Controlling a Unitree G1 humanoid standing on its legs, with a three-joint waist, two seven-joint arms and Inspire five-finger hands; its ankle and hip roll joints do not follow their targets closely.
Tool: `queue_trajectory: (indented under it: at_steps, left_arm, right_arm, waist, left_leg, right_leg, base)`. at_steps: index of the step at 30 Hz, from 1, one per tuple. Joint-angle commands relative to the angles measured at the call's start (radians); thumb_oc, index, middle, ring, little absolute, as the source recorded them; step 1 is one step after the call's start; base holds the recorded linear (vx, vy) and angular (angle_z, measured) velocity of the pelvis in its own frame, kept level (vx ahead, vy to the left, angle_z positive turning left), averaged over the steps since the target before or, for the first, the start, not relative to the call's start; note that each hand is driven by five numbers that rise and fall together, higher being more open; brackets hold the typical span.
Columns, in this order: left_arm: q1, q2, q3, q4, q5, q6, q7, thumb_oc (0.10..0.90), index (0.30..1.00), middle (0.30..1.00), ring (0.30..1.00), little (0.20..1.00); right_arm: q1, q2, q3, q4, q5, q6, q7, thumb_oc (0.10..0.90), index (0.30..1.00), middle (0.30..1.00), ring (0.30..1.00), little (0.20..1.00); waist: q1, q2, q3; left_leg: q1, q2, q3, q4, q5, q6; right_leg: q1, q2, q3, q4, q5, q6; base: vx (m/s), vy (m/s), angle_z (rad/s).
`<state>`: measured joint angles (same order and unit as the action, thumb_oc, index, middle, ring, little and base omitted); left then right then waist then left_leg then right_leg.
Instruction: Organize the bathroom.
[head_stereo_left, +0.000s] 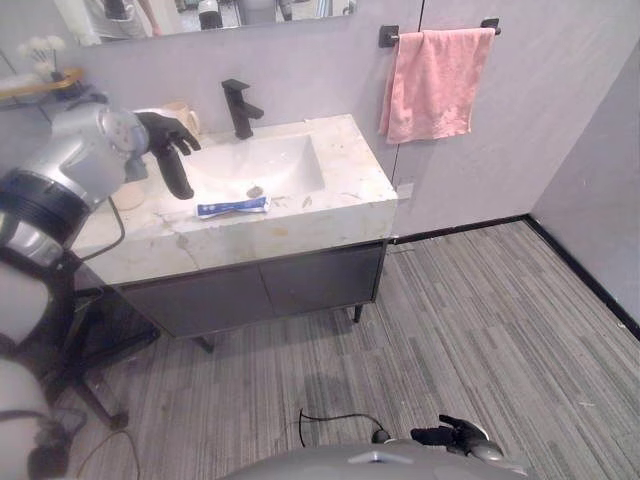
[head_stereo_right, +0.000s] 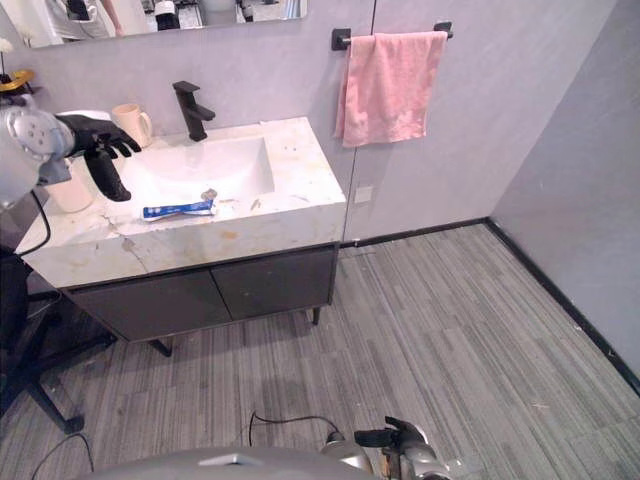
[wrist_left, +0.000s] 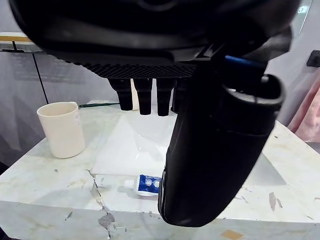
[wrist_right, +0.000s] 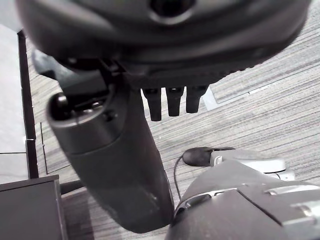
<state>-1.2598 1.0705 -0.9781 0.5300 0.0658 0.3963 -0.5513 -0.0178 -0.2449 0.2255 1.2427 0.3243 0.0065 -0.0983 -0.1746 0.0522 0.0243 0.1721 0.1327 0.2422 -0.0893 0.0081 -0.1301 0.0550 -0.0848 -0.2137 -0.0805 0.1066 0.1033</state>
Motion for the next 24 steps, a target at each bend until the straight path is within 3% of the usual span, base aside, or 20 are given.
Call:
queue_trajectory:
  at_steps: [1, 10, 13, 14, 15, 17, 18, 19, 20, 23, 24]
  left_arm:
    - [-0.281, 0.118, -0.028, 0.093, 0.103, -0.013, 0.04, 0.8, 0.9, 0.9, 0.9, 0.9]
    - [-0.292, 0.14, -0.033, 0.155, 0.109, -0.026, -0.014, 0.8, 0.9, 0.9, 0.9, 0.9]
    - [-0.283, 0.147, -0.029, 0.187, 0.097, -0.033, -0.014, 0.8, 0.9, 0.9, 0.9, 0.9]
    - [-0.292, 0.146, -0.034, 0.202, 0.07, -0.045, -0.002, 0.8, 0.9, 0.9, 0.9, 0.9]
    - [-0.293, 0.146, -0.035, 0.203, 0.069, -0.046, -0.001, 0.8, 0.9, 0.9, 0.9, 0.9]
    - [-0.29, 0.149, -0.029, 0.185, 0.091, -0.045, -0.007, 0.8, 0.9, 0.9, 0.9, 0.9]
    - [-0.254, 0.164, 0.002, 0.161, 0.112, -0.045, -0.007, 0.8, 0.9, 0.9, 0.9, 0.9]
    - [-0.25, 0.165, 0.006, 0.159, 0.112, -0.045, -0.007, 0.8, 0.9, 0.9, 0.9, 0.9]
    - [-0.238, 0.159, 0.015, 0.158, 0.103, -0.051, 0.007, 0.8, 0.9, 0.9, 0.9, 0.9]
    - [-0.214, 0.147, 0.039, 0.162, 0.121, -0.053, 0.017, 0.8, 0.9, 0.9, 0.9, 0.9]
    - [-0.218, 0.148, 0.039, 0.163, 0.123, -0.04, 0.01, 0.8, 0.9, 0.9, 0.9, 0.9]
  right_arm:
    - [-0.003, -0.072, 0.005, 0.012, 0.014, -0.018, -0.014, 0.8, 0.9, 0.9, 0.9, 0.9]
    - [0.015, -0.081, 0.007, -0.005, 0.002, -0.028, -0.007, 0.8, 0.9, 0.9, 0.9, 0.9]
    - [0.011, -0.094, 0.012, -0.024, -0.02, -0.021, -0.008, 0.8, 0.9, 0.9, 0.9, 0.9]
    - [0.005, -0.107, 0.014, -0.037, -0.019, -0.006, -0.014, 0.8, 0.9, 0.9, 0.9, 0.9]
    - [0.004, -0.108, 0.014, -0.038, -0.018, -0.004, -0.015, 0.8, 0.9, 0.9, 0.9, 0.9]
    - [-0.006, -0.122, 0.009, -0.032, 0.001, -0.006, -0.009, 0.8, 0.9, 0.9, 0.9, 0.9]
    - [-0.01, -0.133, 0.007, -0.014, -0.014, -0.032, 0.01, 0.8, 0.9, 0.9, 0.9, 0.9]
    - [-0.01, -0.135, 0.007, -0.014, -0.015, -0.033, 0.011, 0.8, 0.9, 0.9, 0.9, 0.9]
    - [-0.003, -0.141, 0.006, -0.022, -0.008, -0.038, 0.007, 0.8, 0.9, 0.9, 0.9, 0.9]
    - [-0.009, -0.135, 0.01, -0.024, 0.033, -0.031, -0.015, 0.8, 0.9, 0.9, 0.9, 0.9]
    - [-0.003, -0.123, -0.001, -0.023, 0.034, -0.041, -0.013, 0.8, 0.9, 0.9, 0.9, 0.9]
  waist:
    - [-0.014, 0.053, 0.006]
    - [-0.022, 0.044, 0.021]
    - [-0.012, 0.019, 0.037]
    - [0.003, 0.009, 0.054]
    - [0.006, 0.008, 0.053]
    - [0.024, 0.009, 0.075]
    - [0.034, 0.021, 0.091]
    - [0.034, 0.021, 0.093]
    - [0.03, 0.023, 0.103]
    - [0.036, 0.023, 0.101]
    - [0.027, 0.031, 0.098]
  left_leg:
    - [-0.032, -0.057, 0.062, 0.088, -0.055, 0.086]
    - [-0.05, -0.062, 0.071, 0.15, -0.078, 0.088]
    - [-0.141, -0.055, 0.058, 0.327, -0.083, 0.071]
    - [-0.215, -0.064, 0.022, 0.417, -0.064, 0.067]
    - [-0.224, -0.066, 0.019, 0.42, -0.059, 0.067]
    - [-0.24, -0.091, -0.022, 0.355, -0.047, 0.074]
    - [-0.208, -0.089, -0.055, 0.158, 0.003, 0.074]
    - [-0.201, -0.089, -0.055, 0.146, 0.01, 0.073]
    - [-0.212, -0.069, -0.046, 0.138, 0.062, 0.064]
    - [-0.209, -0.088, -0.067, 0.127, 0.028, 0.087]
    - [-0.171, -0.09, -0.042, 0.102, 0.013, 0.099]
  right_leg:
    - [0.029, 0.011, 0.01, 0.087, -0.15, 0.089]
    - [0.028, 0.024, 0.016, 0.103, -0.165, 0.077]
    - [0.031, 0.03, 0.021, 0.116, -0.17, 0.046]
    - [0.032, 0.035, 0.02, 0.129, -0.175, 0.029]
    - [0.028, 0.035, 0.02, 0.13, -0.174, 0.027]
    - [0.031, 0.047, 0.032, 0.141, -0.178, 0.027]
    - [0.045, 0.069, 0.048, 0.13, -0.177, 0.031]
    - [0.048, 0.069, 0.049, 0.128, -0.178, 0.032]
    - [0.055, 0.074, 0.047, 0.129, -0.18, 0.03]
    - [0.039, 0.054, 0.043, 0.165, -0.197, 0.041]
    - [0.012, 0.038, 0.023, 0.202, -0.206, 0.061]
  base:
    - [0.05, -0.018, 0.01]
    - [0.04, -0.043, -0.01]
    - [0.01, -0.058, -0.03]
    - [0.01, -0.024, -0.09]
    - [0.05, 0.037, -0.14]
    - [0.12, 0.149, -0.16]
    - [0.16, 0.185, -0.15]
    - [0.22, 0.263, -0.33]
    - [0.09, 0.123, -0.15]
    - [0.13, 0.19, 0.05]
    - [0.11, 0.18, -0.07]
